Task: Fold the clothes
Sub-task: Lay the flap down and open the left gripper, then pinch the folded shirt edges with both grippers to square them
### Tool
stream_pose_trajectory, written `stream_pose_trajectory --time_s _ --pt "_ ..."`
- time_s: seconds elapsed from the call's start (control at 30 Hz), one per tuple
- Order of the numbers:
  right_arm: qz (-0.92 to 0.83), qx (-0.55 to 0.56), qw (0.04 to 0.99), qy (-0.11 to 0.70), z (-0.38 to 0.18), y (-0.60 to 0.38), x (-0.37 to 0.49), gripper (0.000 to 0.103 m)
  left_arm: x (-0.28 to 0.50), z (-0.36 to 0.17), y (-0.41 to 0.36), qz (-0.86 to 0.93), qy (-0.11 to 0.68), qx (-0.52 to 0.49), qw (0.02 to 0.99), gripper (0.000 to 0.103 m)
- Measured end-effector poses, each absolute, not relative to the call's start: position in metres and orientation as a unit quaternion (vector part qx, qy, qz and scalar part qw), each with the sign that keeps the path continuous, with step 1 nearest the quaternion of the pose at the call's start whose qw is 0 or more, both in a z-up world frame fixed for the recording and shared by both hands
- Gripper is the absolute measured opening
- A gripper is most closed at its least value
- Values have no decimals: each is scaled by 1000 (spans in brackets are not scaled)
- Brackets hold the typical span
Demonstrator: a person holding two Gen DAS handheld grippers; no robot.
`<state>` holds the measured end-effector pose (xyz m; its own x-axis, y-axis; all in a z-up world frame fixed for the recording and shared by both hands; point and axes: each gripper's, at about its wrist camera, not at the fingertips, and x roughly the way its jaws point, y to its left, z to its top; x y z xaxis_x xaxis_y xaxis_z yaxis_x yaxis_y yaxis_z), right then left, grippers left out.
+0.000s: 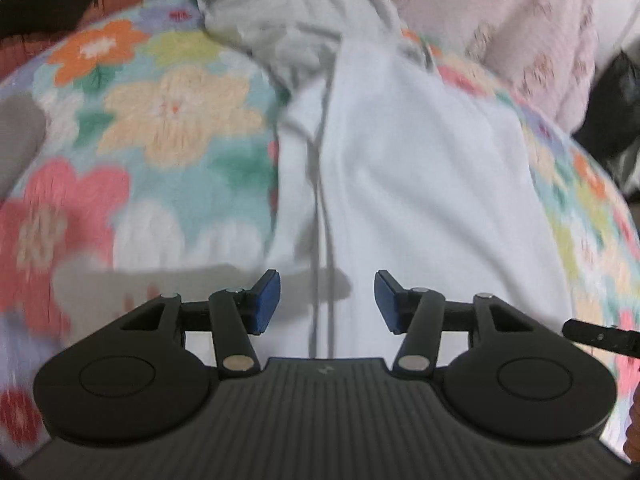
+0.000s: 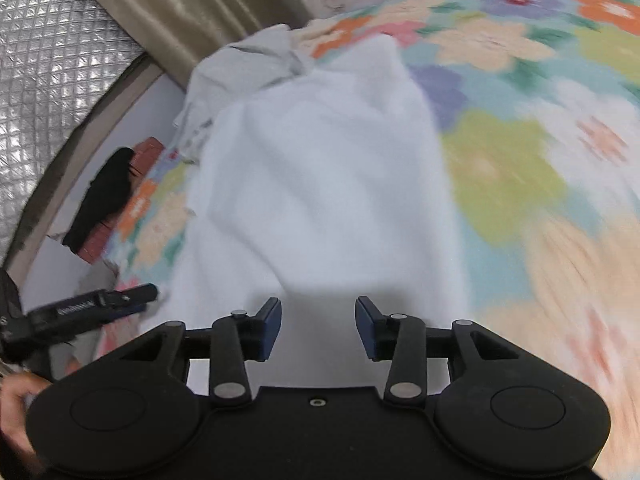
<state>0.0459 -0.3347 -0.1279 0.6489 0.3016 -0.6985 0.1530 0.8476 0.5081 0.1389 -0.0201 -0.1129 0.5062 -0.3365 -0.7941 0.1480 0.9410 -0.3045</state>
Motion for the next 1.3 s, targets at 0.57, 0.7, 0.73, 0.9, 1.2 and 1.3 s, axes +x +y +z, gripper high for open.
stream_pose_trajectory --time_s 0.57,0.7,0.73,0.9,1.2,1.3 --pt "-19 204 917 343 -145 -329 -97 51 45 -110 -7 -145 521 -160 826 62" --pt "-18 180 924 337 -143 -326 -114 52 25 -105 -9 -148 521 -142 828 74" --pt "-16 173 927 333 -144 -324 -118 52 20 -103 -11 -150 517 -136 832 74" --pt "-6 184 925 331 -162 -318 -126 54 15 -116 -32 -146 509 -49 847 6" --pt "-26 153 933 323 -176 -305 -124 54 -26 -90 -44 -66 426 72 899 3" --pt "-34 164 936 309 -181 -306 -128 54 -24 -108 -41 -82 473 61 875 3"
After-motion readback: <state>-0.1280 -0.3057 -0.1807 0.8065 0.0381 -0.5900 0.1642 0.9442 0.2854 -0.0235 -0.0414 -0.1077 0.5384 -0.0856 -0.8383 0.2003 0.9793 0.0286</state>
